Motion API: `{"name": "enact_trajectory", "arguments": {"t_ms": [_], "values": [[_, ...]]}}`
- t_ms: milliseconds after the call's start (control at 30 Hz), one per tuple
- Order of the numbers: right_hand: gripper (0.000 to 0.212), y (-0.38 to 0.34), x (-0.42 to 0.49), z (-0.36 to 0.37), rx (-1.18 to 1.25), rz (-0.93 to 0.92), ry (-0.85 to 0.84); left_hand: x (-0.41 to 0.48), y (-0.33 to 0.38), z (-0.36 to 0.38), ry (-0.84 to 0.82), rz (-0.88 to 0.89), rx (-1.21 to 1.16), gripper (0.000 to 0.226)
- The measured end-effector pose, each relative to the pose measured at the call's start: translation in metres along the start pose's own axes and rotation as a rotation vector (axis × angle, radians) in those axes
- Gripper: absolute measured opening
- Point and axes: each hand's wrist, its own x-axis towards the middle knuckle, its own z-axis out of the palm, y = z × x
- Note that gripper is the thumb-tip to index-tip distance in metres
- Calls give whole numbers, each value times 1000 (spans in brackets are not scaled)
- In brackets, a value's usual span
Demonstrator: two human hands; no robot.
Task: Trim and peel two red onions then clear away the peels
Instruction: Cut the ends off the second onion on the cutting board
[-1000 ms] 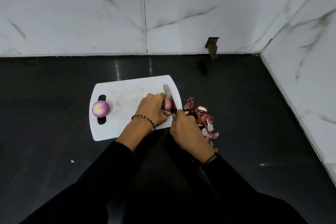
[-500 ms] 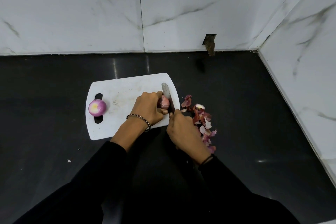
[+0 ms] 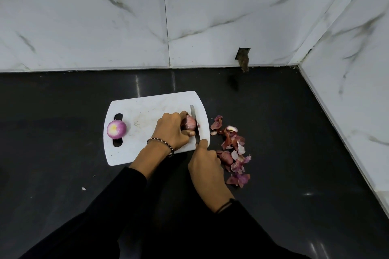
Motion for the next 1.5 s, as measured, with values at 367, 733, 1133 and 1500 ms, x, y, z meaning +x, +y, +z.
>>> {"name": "enact_trajectory", "arguments": {"t_ms": [367, 733, 1133, 1500], "values": [[24, 1, -8, 1, -177, -82, 89, -2, -16, 2, 22, 28, -169, 44], [33, 35, -6, -27, 600, -54, -104, -12, -43, -9, -72, 105, -412, 55], [32, 21, -16, -32, 422, -146, -48, -12, -52, -5, -70, 116, -456, 60], [31, 19, -20, -34, 417, -111, -64, -15, -33, -3, 42, 197, -321, 54]]}}
